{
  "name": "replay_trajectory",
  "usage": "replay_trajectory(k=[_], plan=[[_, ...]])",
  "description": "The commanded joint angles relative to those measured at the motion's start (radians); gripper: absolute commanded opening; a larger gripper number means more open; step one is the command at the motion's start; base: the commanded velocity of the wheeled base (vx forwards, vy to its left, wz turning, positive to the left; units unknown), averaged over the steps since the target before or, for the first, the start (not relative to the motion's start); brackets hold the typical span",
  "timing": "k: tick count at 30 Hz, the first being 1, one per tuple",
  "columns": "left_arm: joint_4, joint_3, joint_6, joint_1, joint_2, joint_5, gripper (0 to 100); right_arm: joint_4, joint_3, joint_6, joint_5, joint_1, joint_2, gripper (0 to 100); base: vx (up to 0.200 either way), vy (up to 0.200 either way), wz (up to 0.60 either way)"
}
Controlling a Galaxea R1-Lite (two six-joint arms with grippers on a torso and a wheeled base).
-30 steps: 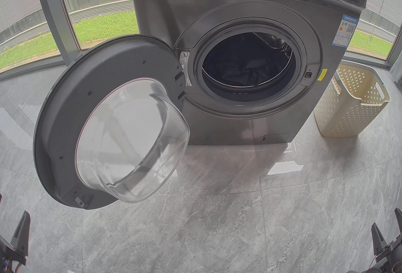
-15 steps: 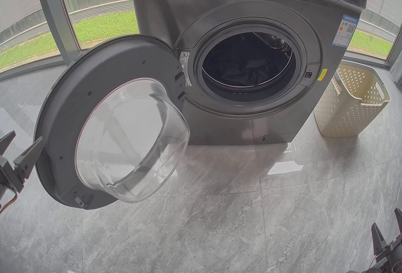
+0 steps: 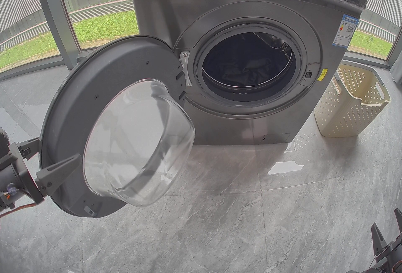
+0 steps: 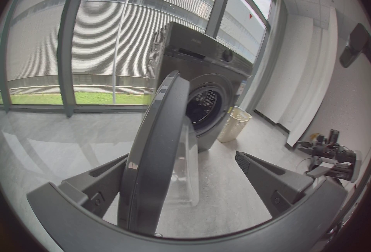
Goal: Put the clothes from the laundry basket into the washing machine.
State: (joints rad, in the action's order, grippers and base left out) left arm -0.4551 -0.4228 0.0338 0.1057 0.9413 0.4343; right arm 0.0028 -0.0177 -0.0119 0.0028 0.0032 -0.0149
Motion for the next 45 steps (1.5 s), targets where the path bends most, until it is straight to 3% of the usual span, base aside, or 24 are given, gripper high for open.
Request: replay_trajectory(k=[1,2,3,9,12,15,19,23,27,35,42,45], plan=[[0.013,0.012,0.029,0.12,-0.079,0.021,100,0.0,0.016,0.001,0.0,0.0,0.012,100,0.0,0.0,0.0],[0.05,0.015,0.081,0.247,-0.142,0.006,100,-0.001,0.016,0.001,0.0,0.0,0.012,100,0.0,0.0,0.0],[0.065,0.013,0.092,0.265,-0.156,0.004,100,-0.001,0.016,0.001,0.0,0.0,0.012,100,0.0,0.0,0.0],[0.096,0.015,0.101,0.261,-0.164,-0.008,100,-0.001,0.016,-0.002,0.0,0.0,0.012,100,0.0,0.0,0.0],[0.087,0.002,0.101,0.204,-0.148,-0.104,100,-0.001,0.016,-0.002,0.0,0.0,0.012,100,0.0,0.0,0.0],[0.078,-0.007,0.084,0.135,-0.125,-0.144,100,-0.001,0.016,-0.002,0.0,0.0,0.012,100,0.0,0.0,0.0],[0.082,-0.019,0.032,0.066,-0.102,-0.15,100,-0.001,0.016,-0.003,0.0,0.0,0.012,100,0.0,0.0,0.0],[0.082,-0.008,0.003,0.032,-0.061,-0.149,100,-0.001,0.016,-0.002,0.0,0.0,0.012,100,0.0,0.0,0.0],[0.087,-0.01,-0.025,0.08,-0.009,-0.14,100,-0.001,0.016,0.0,0.0,0.0,0.012,100,0.0,0.0,0.0],[0.05,-0.033,-0.02,0.192,0.116,-0.147,100,-0.001,0.016,-0.002,0.0,0.0,0.012,100,0.0,0.0,0.0],[-0.073,-0.094,-0.006,0.299,0.266,-0.167,100,-0.001,0.016,-0.002,0.002,0.0,0.012,100,0.0,0.0,0.0],[-0.093,-0.123,-0.008,0.345,0.33,-0.201,100,-0.001,0.016,-0.002,0.003,0.0,0.012,100,0.0,0.0,0.0]])
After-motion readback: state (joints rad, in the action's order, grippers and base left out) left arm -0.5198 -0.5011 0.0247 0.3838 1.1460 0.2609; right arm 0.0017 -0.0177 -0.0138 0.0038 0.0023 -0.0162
